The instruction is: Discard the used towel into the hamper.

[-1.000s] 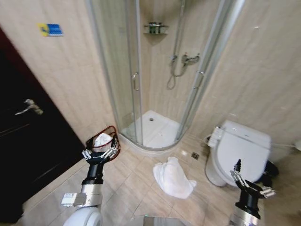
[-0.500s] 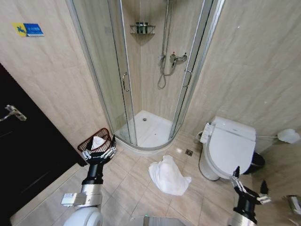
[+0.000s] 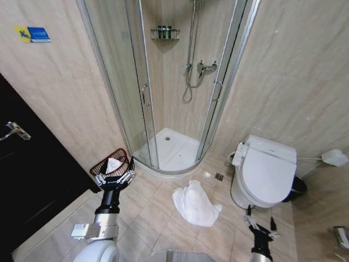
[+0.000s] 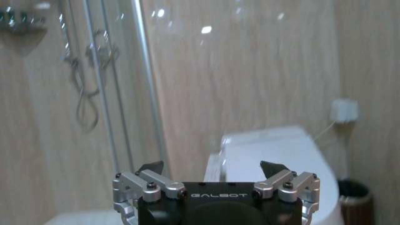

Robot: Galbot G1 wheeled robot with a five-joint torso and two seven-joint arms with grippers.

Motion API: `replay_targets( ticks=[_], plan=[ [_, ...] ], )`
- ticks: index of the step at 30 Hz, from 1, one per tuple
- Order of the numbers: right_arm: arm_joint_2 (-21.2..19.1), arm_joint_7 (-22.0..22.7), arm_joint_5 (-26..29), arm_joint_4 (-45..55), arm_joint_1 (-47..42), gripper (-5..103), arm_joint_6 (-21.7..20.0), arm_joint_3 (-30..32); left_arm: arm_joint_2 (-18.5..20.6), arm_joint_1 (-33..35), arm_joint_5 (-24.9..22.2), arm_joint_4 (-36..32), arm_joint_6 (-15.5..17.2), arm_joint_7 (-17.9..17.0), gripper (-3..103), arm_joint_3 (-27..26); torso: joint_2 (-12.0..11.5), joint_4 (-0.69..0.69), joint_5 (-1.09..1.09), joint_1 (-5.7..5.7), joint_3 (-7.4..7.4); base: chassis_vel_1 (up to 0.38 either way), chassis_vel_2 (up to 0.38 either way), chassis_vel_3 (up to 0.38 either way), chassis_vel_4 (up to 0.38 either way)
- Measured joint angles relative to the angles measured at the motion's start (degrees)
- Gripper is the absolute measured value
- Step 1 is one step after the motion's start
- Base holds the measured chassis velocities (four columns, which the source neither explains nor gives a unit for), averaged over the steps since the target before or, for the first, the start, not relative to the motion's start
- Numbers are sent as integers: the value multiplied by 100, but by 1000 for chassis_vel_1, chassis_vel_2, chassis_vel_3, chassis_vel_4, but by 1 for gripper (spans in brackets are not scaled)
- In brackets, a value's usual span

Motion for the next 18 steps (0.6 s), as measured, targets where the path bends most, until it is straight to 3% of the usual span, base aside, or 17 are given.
replay_targets(
  ticks=[7, 18],
  plan=[
    [-119, -203, 114, -607, 160, 100, -70, -232, 0, 0, 0, 0, 0, 0, 100, 0, 0, 0, 1, -2, 0, -30, 20, 26, -29],
    [68, -323, -515, -1335, 411, 100, 448, -323, 0, 0, 0, 0, 0, 0, 100, 0, 0, 1, 4, 2, 0, -193, 191, 193, -184]
  ],
)
